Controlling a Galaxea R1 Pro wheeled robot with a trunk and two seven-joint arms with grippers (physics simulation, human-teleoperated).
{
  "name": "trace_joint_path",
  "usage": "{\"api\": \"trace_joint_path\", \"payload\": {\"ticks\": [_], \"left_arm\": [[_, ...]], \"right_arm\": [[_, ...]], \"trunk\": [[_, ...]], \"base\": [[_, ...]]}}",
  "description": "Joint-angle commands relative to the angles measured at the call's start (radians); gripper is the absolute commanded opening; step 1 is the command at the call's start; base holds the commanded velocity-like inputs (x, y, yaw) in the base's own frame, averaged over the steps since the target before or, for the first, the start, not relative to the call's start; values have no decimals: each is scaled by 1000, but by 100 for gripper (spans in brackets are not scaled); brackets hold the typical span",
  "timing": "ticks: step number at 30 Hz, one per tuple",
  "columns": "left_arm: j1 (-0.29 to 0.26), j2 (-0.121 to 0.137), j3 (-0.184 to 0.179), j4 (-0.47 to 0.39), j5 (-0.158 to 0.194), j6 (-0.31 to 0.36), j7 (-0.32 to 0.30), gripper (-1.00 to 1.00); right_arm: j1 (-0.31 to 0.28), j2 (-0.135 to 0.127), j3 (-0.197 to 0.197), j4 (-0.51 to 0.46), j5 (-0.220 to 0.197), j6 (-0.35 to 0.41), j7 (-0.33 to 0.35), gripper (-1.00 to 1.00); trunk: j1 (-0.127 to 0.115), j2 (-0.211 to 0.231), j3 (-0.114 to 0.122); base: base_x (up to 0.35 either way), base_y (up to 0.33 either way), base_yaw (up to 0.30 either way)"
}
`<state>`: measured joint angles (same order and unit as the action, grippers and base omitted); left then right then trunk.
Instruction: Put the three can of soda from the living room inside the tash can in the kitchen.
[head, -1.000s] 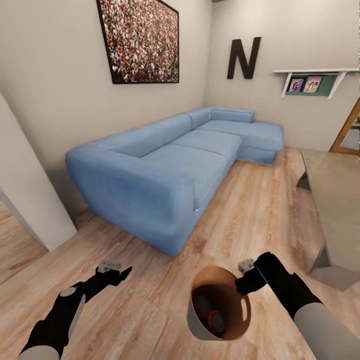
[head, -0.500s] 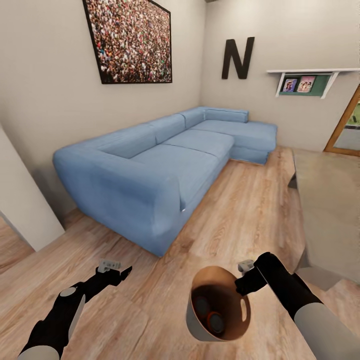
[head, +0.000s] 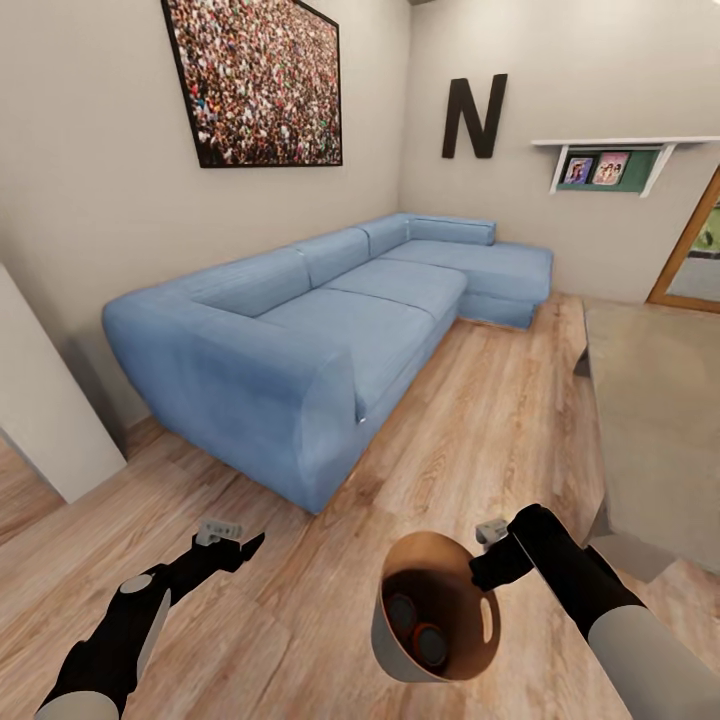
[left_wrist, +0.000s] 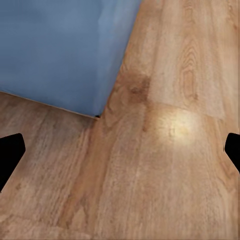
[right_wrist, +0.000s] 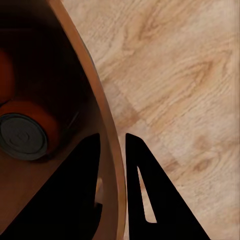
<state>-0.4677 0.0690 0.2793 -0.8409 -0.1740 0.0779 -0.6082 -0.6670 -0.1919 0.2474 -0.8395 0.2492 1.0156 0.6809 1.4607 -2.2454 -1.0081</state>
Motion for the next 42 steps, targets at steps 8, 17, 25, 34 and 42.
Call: {"api": "trace_joint_path", "payload": {"ticks": [8,17,25,34,42], "left_arm": [[0,0,0,0,1,4,-4,100],[0,0,0,0,-1,5,-4,100],[0,-1,0,0,-1,13,-3,100],[0,0,0,0,-1,-2,0,100],[3,0,-1,-1,0,-14,5,100]], "right_arm": [[0,0,0,0,-24,8,3,-100],[0,0,-3,-1,-25,9,1,-100],[0,-1,-3,-1,-25,9,0,-100],[0,-1,-3,-1,-25,9,0,-100],[0,-1,-3,-1,-25,9,0,-100]], "trunk": [[0,0,0],[0,0,4],[0,0,10],[0,0,18],[0,0,25]], "base": [[-27,70,0],[-88,272,-139],[68,289,-231],[184,123,-231],[15,-226,-223]]}}
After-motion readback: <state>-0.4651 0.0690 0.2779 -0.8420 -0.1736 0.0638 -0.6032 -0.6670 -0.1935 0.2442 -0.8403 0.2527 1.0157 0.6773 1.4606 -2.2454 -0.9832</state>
